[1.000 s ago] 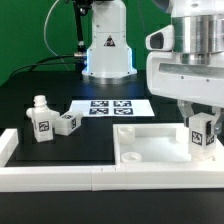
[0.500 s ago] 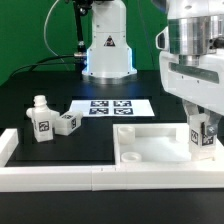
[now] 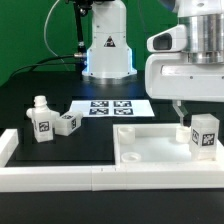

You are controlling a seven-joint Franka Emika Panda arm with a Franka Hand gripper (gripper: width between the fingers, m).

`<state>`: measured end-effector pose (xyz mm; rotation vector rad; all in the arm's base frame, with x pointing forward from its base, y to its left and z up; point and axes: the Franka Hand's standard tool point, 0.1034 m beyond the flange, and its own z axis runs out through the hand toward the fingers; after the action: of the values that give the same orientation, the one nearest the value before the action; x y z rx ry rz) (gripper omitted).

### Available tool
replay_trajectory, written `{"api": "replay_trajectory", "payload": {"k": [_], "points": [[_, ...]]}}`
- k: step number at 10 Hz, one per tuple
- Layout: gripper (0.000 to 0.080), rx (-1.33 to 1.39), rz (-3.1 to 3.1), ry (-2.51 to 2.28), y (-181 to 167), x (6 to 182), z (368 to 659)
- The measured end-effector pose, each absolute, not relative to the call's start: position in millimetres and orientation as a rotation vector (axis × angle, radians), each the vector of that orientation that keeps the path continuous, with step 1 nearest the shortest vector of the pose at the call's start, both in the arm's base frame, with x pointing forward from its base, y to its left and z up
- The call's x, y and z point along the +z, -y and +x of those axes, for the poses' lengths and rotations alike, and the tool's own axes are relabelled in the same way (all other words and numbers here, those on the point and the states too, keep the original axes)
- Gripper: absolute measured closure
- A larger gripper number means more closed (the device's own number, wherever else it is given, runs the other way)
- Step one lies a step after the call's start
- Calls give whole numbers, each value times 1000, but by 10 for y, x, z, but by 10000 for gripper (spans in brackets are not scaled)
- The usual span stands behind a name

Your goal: Assemble one leg

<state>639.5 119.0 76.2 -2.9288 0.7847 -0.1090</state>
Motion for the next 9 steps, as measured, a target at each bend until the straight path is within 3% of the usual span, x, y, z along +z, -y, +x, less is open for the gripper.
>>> {"api": "replay_trajectory", "payload": {"k": [4,5,7,8,9], "points": [[151,-176,-3101,11,-1151,801,6456],[151,-172,-3094,-93,-1155,798,6453],[446,-172,-3094,-100,-1150,799,6454],[446,-168,-3083,-236,-1139,796,6452],[511,-166,-3068,-378,-1130,789,6449]]}}
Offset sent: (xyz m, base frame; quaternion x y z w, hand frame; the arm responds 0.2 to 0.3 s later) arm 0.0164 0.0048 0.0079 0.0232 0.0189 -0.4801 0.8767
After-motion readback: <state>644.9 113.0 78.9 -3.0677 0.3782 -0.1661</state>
